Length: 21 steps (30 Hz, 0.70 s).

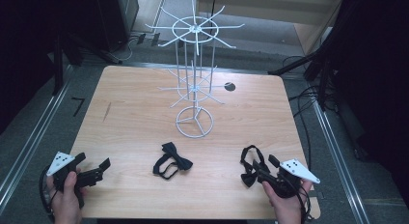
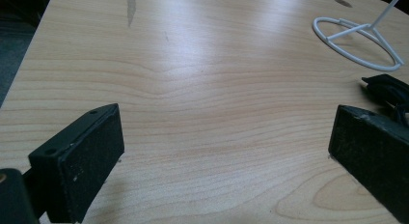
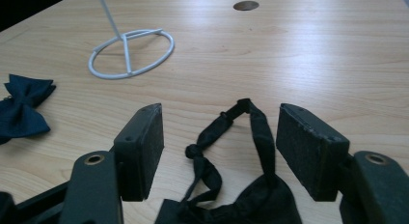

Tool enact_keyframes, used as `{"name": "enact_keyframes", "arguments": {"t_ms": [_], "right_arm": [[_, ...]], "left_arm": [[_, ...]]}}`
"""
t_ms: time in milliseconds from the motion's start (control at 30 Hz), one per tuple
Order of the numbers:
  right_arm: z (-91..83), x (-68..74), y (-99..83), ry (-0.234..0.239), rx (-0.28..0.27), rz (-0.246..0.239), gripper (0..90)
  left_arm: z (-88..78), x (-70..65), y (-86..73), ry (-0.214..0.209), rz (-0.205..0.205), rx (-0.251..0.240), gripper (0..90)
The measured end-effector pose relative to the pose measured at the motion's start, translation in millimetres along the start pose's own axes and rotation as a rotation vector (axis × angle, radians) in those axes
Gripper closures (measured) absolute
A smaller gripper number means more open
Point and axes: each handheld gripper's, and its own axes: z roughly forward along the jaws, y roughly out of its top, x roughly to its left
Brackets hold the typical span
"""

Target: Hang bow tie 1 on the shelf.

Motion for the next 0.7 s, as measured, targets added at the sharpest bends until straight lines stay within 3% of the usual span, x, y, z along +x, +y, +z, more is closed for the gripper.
{"name": "enact_keyframes", "arguments": {"t_ms": [700], "right_arm": [[18.0, 38.1, 2.6, 0.072, 0.012, -0.033, 35.4]], "left_arm": [[-0.1, 0.4, 0.0, -0.004, -0.001, 0.000, 0.0]]}}
